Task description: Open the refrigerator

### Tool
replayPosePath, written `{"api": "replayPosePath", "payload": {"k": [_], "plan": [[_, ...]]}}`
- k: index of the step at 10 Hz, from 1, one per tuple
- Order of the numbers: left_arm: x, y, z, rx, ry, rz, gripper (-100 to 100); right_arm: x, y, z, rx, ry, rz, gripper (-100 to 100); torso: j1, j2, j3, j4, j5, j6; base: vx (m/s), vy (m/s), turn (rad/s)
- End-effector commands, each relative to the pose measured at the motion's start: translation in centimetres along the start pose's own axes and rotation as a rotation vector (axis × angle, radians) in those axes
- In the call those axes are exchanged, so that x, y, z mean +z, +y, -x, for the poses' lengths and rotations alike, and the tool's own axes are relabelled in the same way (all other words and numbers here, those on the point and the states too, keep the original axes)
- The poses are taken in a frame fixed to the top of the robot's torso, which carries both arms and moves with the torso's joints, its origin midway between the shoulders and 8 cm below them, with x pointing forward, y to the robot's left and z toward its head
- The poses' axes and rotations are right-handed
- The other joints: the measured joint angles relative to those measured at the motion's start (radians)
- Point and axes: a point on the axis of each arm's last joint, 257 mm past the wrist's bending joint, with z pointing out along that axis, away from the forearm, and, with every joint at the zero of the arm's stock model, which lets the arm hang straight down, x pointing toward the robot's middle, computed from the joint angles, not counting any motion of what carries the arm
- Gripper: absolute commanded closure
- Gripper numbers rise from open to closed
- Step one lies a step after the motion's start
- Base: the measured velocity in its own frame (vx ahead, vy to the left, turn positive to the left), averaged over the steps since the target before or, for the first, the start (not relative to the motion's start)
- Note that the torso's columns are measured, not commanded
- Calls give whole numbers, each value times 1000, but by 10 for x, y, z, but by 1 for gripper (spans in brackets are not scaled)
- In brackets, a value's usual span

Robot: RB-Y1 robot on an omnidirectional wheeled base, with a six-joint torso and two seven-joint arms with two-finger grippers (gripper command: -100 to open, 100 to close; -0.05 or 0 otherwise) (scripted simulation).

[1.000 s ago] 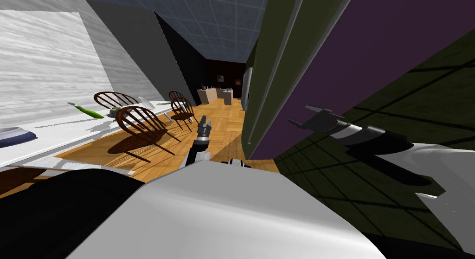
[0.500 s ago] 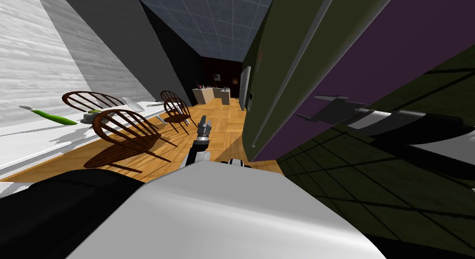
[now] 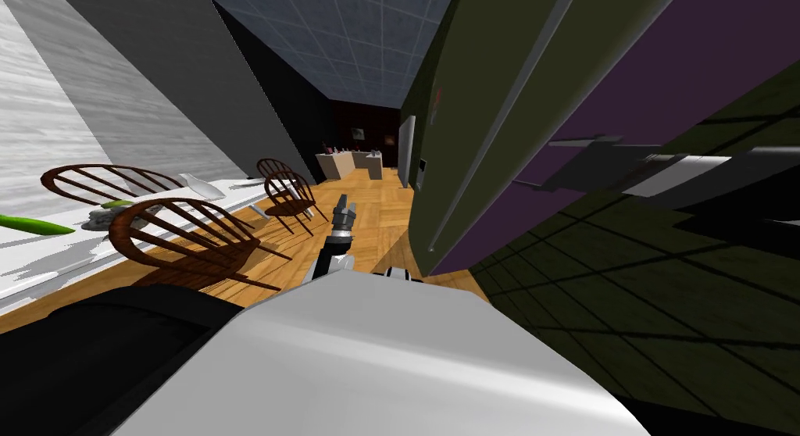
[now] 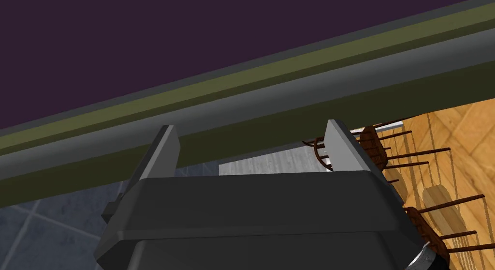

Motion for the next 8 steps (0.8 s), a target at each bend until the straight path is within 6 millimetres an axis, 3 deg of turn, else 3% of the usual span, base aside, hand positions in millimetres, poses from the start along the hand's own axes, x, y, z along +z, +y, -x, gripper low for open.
{"api": "replayPosePath", "payload": {"k": [1, 5, 7, 8], "plan": [[0, 0, 0, 0, 0, 0, 0, -4, -32, 5, -102, 30, -12, -100, 4, -2, -1, -1, 1, 0, 82, 161, -126], [0, 0, 0, 0, 0, 0, 0, -6, -64, 14, -218, 65, -14, -100, 4, -7, -6, -3, 3, -3, 56, 134, -86], [0, 0, 0, 0, 0, 0, 0, -4, -52, 10, -192, 62, 7, -100, 1, -7, -7, -4, 1, -3, -12, 27, -62], [0, 0, 0, 0, 0, 0, 0, -4, -50, 10, -191, 61, 10, 100, -3, -6, -5, -4, -1, -1, -20, -2, -30]]}}
